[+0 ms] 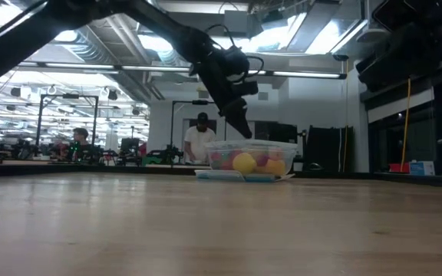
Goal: Pick and placing Produce into tupperware
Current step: Put the red cherry into the transparent container
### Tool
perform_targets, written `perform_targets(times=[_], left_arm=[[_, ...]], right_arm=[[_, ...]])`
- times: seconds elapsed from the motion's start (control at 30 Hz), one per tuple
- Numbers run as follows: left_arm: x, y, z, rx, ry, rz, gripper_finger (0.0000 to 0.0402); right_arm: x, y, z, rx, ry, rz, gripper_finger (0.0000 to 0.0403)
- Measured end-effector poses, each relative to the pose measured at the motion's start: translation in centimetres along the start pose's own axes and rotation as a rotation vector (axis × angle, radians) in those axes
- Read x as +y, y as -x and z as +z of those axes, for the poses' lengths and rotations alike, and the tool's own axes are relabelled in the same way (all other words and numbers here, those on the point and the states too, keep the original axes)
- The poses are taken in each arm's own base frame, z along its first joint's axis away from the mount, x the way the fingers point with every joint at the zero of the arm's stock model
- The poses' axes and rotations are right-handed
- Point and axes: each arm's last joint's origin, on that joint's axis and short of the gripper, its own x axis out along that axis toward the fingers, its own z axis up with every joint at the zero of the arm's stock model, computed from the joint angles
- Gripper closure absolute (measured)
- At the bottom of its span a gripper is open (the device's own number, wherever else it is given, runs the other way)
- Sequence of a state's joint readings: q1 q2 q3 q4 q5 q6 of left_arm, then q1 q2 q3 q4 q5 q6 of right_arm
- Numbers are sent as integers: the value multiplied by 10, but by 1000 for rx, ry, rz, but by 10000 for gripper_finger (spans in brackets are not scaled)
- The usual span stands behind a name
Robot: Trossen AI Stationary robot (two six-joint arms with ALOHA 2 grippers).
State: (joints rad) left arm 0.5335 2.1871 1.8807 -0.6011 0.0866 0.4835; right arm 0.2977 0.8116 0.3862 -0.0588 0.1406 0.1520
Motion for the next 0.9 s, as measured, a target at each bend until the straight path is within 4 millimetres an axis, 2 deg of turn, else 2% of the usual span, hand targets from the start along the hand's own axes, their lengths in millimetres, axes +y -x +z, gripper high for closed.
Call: perform_targets(times=[0.37, 0.67, 0.9], left_arm=[[4, -2, -9, 60, 22, -20, 306], [-1, -33, -21, 104, 22, -40, 306], [0, -35, -23, 115, 4, -28, 306]], right_arm=[[0, 0, -1, 14, 1, -2, 398], [0, 0, -1, 12, -2, -1, 398], [0, 0, -1, 14, 0, -2, 398]])
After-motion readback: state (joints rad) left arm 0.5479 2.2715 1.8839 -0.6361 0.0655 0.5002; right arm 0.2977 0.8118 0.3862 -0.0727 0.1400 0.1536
